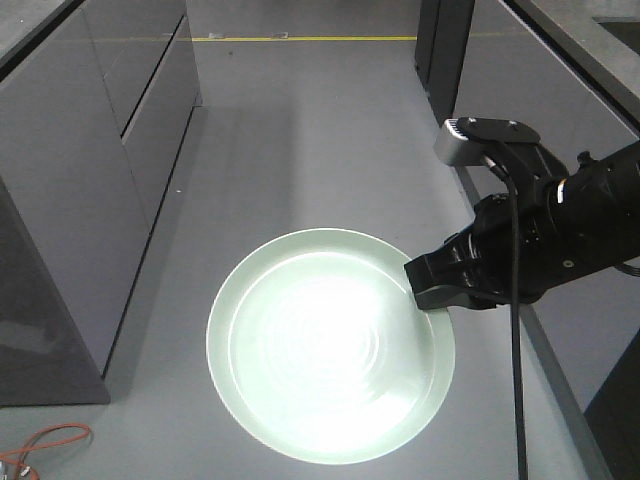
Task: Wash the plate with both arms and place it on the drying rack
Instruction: 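Hold the plate in the right gripper while the base backs away, then drive the base along the aisle carrying the plate in the right gripper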
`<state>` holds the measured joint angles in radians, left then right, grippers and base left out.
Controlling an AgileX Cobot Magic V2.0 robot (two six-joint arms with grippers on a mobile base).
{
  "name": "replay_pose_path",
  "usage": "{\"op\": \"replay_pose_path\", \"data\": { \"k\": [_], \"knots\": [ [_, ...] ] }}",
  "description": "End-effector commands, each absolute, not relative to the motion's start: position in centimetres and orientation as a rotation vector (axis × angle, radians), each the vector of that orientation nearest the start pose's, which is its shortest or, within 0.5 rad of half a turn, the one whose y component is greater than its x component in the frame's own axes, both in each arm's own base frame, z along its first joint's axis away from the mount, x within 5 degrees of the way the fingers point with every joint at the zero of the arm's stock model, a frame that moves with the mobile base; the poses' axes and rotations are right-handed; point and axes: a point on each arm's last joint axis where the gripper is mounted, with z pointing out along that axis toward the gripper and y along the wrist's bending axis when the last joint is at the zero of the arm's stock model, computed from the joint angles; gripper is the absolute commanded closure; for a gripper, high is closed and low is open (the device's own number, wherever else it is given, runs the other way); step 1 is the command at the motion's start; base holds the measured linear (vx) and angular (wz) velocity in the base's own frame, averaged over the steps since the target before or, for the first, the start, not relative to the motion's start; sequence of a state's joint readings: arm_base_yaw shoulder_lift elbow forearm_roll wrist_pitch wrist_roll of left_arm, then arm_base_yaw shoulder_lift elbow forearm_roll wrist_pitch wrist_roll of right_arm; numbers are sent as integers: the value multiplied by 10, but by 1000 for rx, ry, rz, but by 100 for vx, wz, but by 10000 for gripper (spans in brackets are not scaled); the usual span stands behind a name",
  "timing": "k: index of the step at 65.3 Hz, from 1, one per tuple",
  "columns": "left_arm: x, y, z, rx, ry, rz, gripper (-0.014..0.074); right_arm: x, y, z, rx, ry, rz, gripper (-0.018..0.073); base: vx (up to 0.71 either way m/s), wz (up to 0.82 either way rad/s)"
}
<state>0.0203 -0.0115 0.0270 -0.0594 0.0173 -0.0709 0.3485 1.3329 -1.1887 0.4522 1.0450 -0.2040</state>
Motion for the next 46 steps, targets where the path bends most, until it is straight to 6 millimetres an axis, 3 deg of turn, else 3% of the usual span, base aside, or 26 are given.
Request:
{"op": "replay_pose_path", "data": {
  "k": [1,46],
  "knots": [
    [53,1,219,-109,1401,-101,603,233,122,358,-528,2495,668,564,7,8],
    [53,1,219,-109,1401,-101,603,233,122,358,-528,2495,668,564,10,5]
  ]
}}
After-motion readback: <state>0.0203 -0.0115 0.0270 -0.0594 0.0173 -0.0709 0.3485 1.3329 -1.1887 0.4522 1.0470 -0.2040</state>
